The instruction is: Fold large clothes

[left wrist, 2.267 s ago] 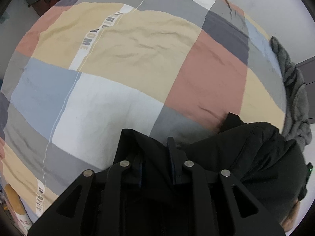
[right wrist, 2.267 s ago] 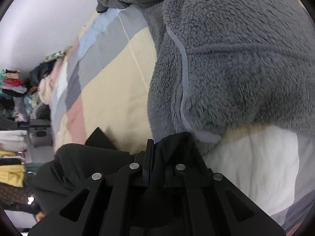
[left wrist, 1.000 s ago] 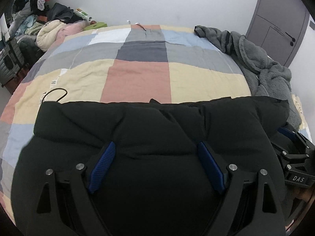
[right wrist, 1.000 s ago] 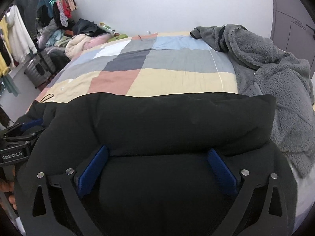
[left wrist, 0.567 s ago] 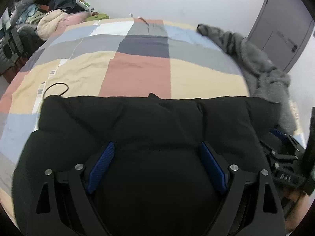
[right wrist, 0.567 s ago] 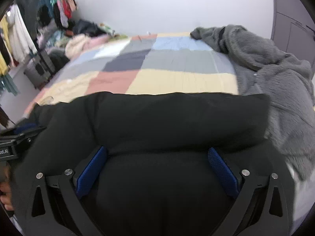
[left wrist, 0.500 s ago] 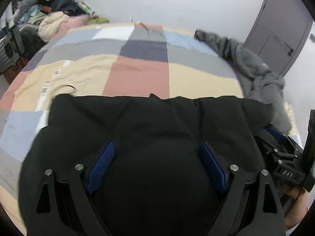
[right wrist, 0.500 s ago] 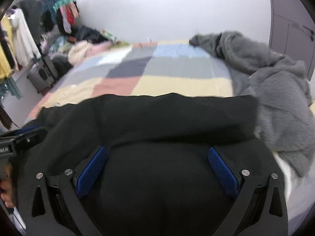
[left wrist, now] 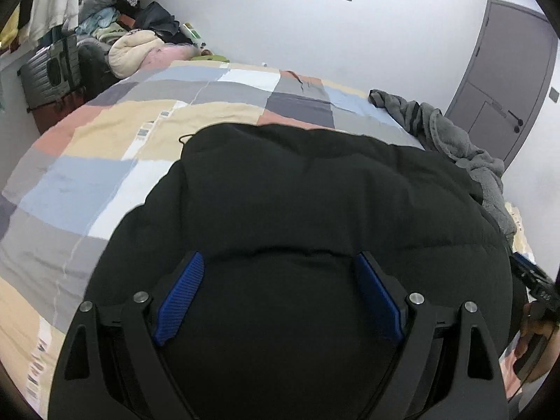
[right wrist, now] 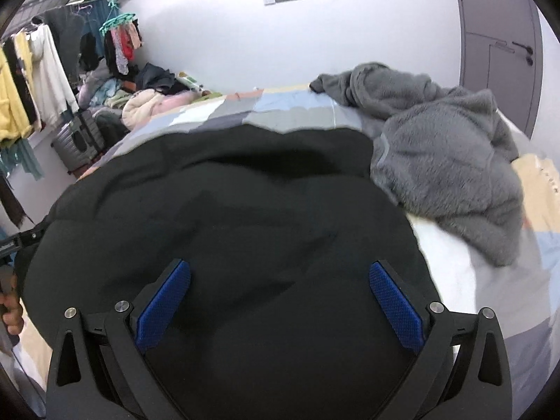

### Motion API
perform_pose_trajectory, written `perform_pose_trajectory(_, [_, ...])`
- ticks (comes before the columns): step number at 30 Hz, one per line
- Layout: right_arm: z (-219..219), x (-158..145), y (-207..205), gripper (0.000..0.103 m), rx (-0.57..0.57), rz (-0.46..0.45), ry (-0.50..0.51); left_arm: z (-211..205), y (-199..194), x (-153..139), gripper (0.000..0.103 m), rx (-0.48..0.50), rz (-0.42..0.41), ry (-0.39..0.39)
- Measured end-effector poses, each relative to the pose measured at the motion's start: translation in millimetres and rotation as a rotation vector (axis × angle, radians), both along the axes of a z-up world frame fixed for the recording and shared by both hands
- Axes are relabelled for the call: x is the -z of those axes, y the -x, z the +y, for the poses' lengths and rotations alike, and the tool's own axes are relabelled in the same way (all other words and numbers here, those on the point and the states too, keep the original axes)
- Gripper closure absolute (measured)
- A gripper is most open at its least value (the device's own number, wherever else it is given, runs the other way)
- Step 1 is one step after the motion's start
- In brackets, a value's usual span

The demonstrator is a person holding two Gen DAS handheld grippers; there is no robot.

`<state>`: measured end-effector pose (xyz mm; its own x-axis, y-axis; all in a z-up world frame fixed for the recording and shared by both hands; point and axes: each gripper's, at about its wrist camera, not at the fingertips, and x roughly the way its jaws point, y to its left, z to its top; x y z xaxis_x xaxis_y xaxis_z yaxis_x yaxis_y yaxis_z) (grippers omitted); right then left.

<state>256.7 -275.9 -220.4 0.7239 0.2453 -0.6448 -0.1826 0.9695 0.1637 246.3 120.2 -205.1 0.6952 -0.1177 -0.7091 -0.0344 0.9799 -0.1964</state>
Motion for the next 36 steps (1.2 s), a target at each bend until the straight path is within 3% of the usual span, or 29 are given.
perform_pose_trajectory(6, [10.2, 11.1, -4.9, 0.001, -0.032, -0.008, 0.041, -6.3, -1.7, 4.9, 0.015, 0.022, 0.016, -0.047])
perform_pose_trajectory(18, [9.5, 32.6, -6.4, 0.0, -0.072, 0.018, 0.025, -1.5, 4.4, 25.5, 0.014, 0.059, 0.037, -0.026])
perform_pose_trajectory(26, [12.4, 10.7, 13.3, 0.0, 0.006, 0.005, -0.025, -9.1, 8.4, 17.0, 0.014, 0.016, 0.018, -0.062])
perform_pose_trajectory(32, [44.6, -10.3, 44.2, 0.0, -0.088, -0.105, -0.031, -6.8, 11.0, 13.5, 0.014, 0.021, 0.013, -0.073])
perform_pose_trajectory(36, [64.1, 2.1, 38.1, 0.0, -0.15, -0.078, -0.037, -5.2, 12.3, 11.6, 0.014, 0.012, 0.008, -0.068])
